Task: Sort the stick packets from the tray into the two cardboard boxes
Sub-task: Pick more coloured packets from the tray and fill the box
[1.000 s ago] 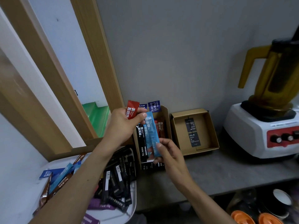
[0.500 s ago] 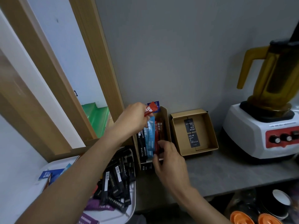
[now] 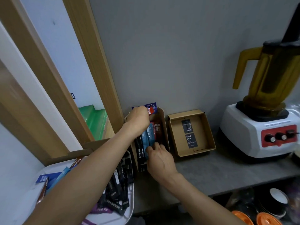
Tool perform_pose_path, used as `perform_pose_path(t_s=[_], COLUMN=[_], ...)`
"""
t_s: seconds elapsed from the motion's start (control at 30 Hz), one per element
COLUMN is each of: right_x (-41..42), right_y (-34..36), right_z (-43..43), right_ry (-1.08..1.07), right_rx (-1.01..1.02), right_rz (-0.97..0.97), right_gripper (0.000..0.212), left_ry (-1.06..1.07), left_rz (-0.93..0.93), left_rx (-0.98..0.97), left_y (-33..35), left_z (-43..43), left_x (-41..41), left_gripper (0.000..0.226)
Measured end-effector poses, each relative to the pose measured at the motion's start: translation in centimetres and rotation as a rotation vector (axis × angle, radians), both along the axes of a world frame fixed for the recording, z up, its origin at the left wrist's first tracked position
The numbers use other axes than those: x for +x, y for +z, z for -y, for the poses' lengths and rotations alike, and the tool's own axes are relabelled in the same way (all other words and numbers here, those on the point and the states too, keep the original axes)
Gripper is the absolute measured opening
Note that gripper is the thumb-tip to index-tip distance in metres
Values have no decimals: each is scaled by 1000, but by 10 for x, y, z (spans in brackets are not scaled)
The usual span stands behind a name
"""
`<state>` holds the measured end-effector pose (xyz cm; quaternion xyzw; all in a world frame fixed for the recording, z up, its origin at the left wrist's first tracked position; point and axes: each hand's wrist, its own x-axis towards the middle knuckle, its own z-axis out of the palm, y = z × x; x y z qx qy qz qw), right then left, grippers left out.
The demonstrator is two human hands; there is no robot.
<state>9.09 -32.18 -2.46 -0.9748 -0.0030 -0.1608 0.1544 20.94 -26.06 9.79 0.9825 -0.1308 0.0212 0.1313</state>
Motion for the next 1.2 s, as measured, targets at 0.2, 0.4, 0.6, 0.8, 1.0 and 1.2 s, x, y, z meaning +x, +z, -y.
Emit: perform_pose_path(t_s=[0.2, 0.4, 0.6, 0.8, 1.0, 1.2], right_x=[-1, -19, -24, -32, -39, -43], right_y=[0, 17, 35, 19, 9, 2], right_z=[4, 8, 11, 22, 28, 23], right_ry=[30, 70, 179, 154, 109, -63], right_rx=[38, 1033, 1472, 1458, 1334, 563], right_rz=[10, 95, 47, 39, 70, 336], right_gripper=[40, 13, 35, 26, 28, 35], left_ry=[-59, -195, -235, -172, -179, -257], left_rz=[-9, -530, -729, -389, -137, -102], left_rx=[-629, -1388, -1502, -1051, -692, -382], left_y=[11, 8, 0, 13, 30, 30], left_z=[-8, -30, -39, -55, -66, -44], left_x=[-7, -37, -51, -54, -51, -44], left_gripper=[37, 23, 26, 22, 13, 11])
